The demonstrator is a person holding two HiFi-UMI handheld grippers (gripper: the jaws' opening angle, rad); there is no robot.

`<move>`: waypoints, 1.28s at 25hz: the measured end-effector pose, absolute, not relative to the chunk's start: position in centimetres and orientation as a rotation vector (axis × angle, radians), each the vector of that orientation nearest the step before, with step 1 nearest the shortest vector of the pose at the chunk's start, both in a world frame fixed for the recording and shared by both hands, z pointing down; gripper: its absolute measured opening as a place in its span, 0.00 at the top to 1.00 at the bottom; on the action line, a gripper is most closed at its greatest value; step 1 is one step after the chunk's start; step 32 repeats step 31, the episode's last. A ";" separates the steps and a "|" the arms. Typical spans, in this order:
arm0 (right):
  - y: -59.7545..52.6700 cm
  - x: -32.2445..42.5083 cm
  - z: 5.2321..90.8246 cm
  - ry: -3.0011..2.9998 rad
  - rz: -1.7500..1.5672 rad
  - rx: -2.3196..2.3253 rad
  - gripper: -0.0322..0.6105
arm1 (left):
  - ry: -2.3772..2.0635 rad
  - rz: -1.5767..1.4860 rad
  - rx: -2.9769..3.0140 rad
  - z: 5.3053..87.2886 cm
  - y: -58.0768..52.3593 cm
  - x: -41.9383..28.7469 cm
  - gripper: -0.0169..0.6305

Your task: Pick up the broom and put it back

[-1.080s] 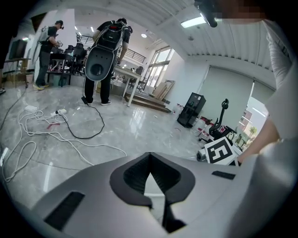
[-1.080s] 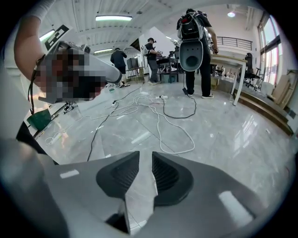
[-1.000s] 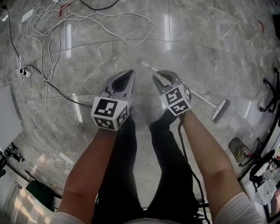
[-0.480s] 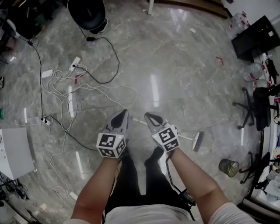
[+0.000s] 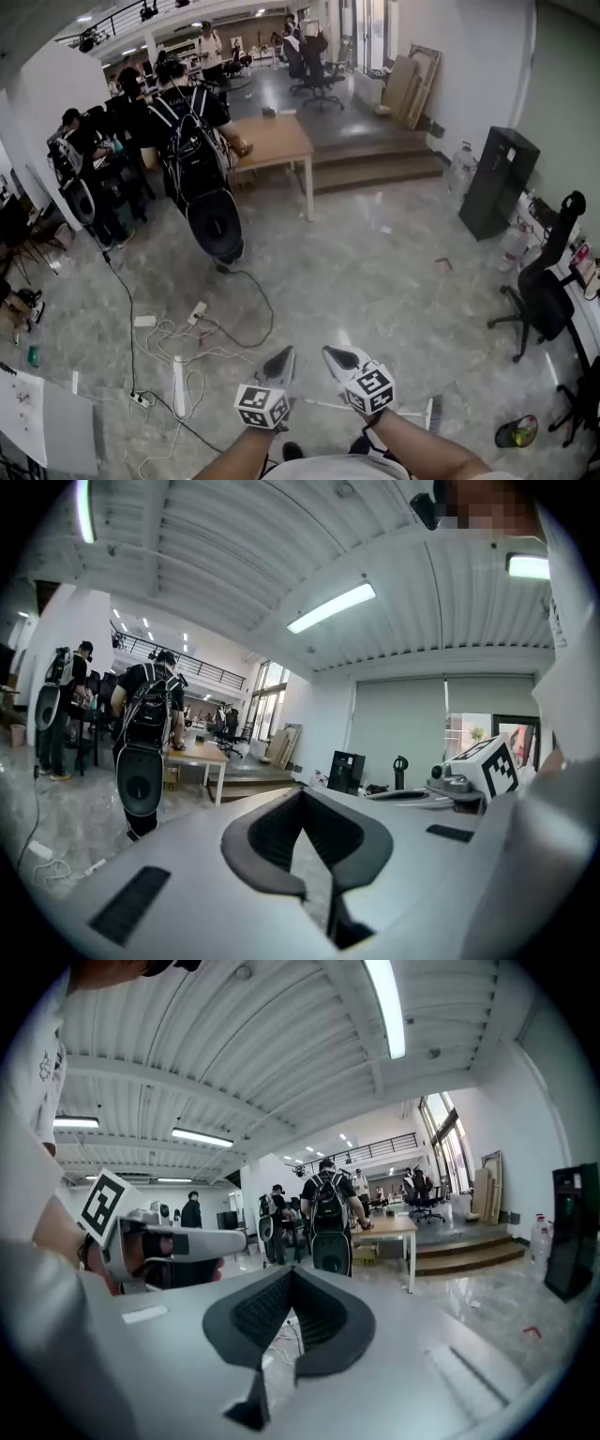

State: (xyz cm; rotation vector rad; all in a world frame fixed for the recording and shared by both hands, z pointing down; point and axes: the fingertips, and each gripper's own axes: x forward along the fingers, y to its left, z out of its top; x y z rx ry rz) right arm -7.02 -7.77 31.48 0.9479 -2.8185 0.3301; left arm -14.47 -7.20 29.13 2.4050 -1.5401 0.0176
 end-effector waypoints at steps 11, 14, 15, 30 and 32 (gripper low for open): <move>-5.0 -6.9 22.6 -2.904 0.151 0.959 0.95 | -1.587 -0.029 2.441 23.7 -5.2 -13.0 0.97; -4.9 -6.9 22.3 -2.909 0.135 0.959 0.95 | -1.593 -0.044 2.452 23.1 -5.3 -12.8 0.97; -4.9 -6.9 22.2 -2.910 0.131 0.958 0.95 | -1.594 -0.050 2.457 22.9 -5.4 -12.7 0.97; -5.8 -7.3 22.0 -2.908 0.119 0.975 0.95 | -1.595 -0.083 2.475 22.3 -6.4 -13.0 0.97; -6.0 -7.4 21.9 -2.909 0.119 0.976 0.95 | -1.596 -0.084 2.475 22.2 -6.6 -13.2 0.97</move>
